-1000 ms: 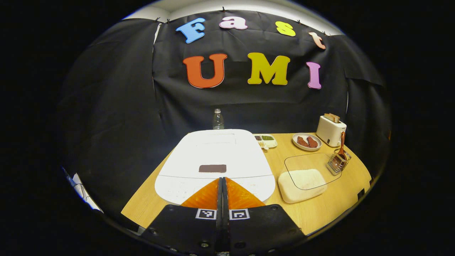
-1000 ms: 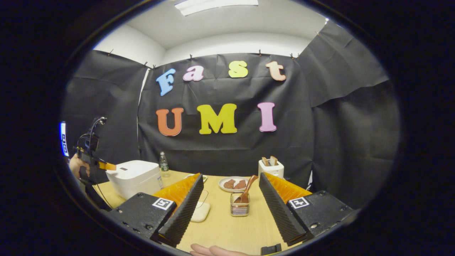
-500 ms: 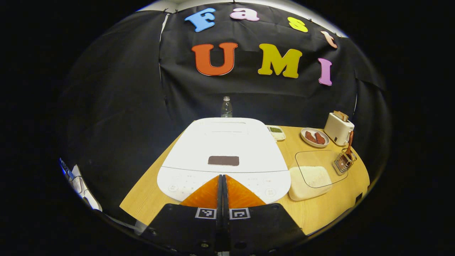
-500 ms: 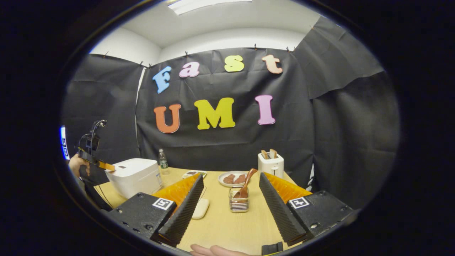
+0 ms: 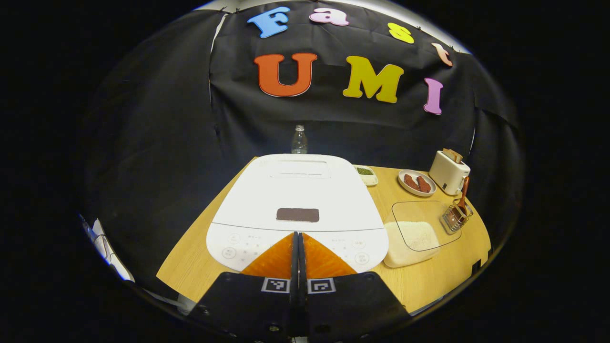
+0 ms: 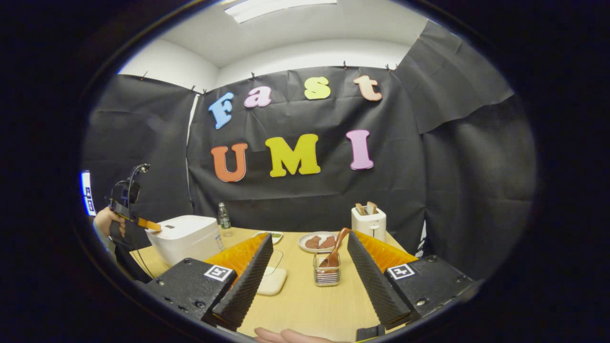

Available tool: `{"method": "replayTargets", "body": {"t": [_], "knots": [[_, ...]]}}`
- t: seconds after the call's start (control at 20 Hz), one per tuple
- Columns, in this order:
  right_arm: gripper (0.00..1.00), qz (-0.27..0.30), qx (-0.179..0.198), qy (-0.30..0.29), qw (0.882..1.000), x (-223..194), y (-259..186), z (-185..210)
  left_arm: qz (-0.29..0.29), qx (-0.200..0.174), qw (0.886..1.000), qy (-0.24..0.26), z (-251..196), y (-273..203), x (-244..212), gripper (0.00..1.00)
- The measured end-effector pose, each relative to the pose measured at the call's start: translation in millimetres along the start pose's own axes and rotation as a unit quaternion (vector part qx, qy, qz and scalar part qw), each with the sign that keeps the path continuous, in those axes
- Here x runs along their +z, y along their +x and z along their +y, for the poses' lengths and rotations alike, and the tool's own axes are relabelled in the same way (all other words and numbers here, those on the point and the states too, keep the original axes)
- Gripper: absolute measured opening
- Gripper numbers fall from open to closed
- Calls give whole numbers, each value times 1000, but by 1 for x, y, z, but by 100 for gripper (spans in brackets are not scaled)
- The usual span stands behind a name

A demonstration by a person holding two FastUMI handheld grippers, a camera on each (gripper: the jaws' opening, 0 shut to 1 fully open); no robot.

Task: Close the left gripper, press the button to open the rice cooker; take a wooden spoon from the chopstick holder with the right hand, scoop a spoonful of rice and pour it into the rice cooker, then put the wooden spoon back into the chopstick holder.

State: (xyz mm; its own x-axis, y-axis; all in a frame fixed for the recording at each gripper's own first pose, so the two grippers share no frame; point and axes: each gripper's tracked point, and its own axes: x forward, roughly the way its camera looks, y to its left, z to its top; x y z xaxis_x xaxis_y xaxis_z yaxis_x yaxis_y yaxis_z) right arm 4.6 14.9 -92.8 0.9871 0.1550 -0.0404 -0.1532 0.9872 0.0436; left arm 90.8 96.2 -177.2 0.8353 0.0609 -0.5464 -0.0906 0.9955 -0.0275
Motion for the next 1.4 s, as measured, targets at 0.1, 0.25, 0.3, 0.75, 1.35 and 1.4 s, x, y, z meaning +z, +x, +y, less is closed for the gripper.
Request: {"method": "replayTargets", "body": {"t": [0.1,0.25,0.3,0.75,1.35,1.4], "knots": [[96,-2,5,-8,1000,2,-2,4,-1,-1,1000,-3,0,6,3,0],[100,-8,7,-18,1000,4,-4,5,-2,1,1000,-10,1,11,10,0],[96,-9,7,-20,1000,4,-4,4,-2,1,1000,-13,1,12,11,0],[96,13,11,5,1000,-13,7,4,-45,-5,999,-10,1,33,29,0],[100,18,9,1,1000,-14,-1,5,-15,-3,999,-41,1,23,38,0],[100,17,7,-4,1000,-12,-3,5,-44,3,998,-40,3,14,50,0]]}}
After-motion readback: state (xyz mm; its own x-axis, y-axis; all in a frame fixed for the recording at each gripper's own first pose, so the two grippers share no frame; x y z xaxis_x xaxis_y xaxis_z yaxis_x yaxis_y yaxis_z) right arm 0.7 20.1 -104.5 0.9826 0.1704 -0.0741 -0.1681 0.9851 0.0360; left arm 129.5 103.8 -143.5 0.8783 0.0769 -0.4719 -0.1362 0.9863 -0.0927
